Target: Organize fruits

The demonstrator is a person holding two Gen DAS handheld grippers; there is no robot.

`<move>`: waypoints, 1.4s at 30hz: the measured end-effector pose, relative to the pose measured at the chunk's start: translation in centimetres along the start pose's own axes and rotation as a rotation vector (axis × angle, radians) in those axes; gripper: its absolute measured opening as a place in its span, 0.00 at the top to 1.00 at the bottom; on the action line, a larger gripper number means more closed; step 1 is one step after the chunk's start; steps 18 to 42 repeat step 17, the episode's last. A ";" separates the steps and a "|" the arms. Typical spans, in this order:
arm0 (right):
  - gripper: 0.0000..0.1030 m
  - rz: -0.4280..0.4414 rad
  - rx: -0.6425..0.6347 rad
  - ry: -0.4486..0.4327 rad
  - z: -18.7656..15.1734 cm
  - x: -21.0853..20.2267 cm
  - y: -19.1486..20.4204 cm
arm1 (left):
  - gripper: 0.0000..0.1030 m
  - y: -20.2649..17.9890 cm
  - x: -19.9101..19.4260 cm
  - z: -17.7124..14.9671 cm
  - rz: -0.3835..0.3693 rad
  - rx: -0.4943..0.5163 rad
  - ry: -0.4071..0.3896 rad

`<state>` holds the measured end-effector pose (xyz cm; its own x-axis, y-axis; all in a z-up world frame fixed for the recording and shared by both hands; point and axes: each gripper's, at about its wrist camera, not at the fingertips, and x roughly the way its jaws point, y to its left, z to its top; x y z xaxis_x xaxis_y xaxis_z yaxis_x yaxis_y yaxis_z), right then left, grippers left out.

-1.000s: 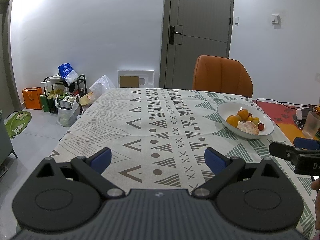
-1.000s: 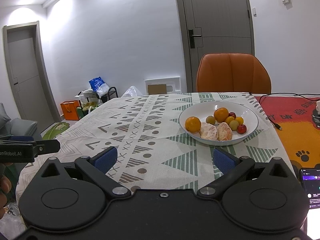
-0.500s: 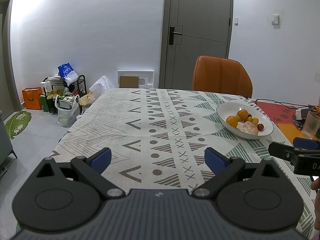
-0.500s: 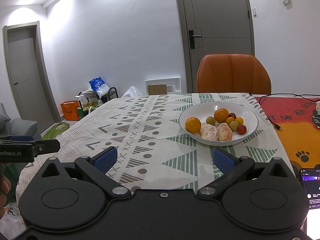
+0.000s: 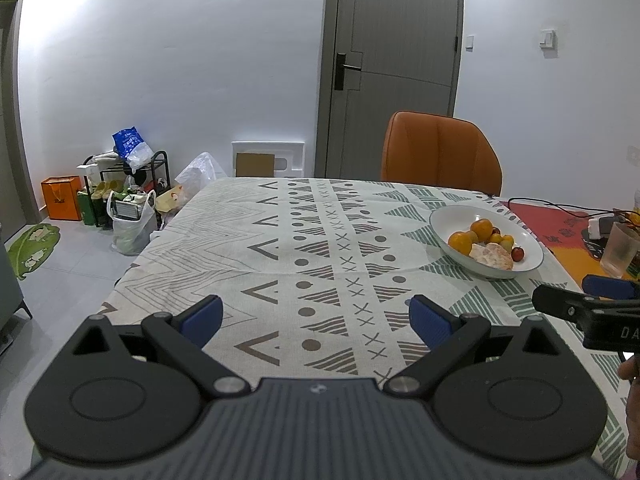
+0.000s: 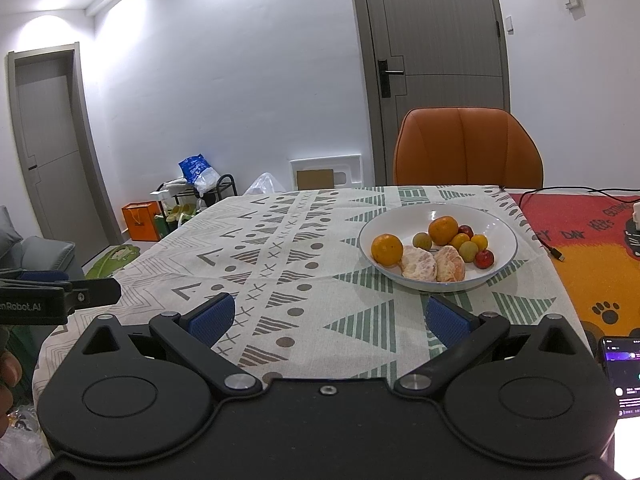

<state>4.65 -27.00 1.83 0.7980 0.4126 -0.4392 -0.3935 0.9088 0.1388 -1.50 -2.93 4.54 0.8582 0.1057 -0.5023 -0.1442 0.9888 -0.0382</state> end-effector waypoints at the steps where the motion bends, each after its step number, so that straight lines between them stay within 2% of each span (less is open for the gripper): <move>1: 0.00 0.000 0.001 -0.001 0.0 0.0 0.0 | 0.04 0.0 0.0 0.0 -0.002 0.000 0.000; 42: 0.00 0.001 0.001 0.000 0.0 0.0 0.0 | 0.04 -0.1 -0.1 -0.2 -0.013 0.017 -0.006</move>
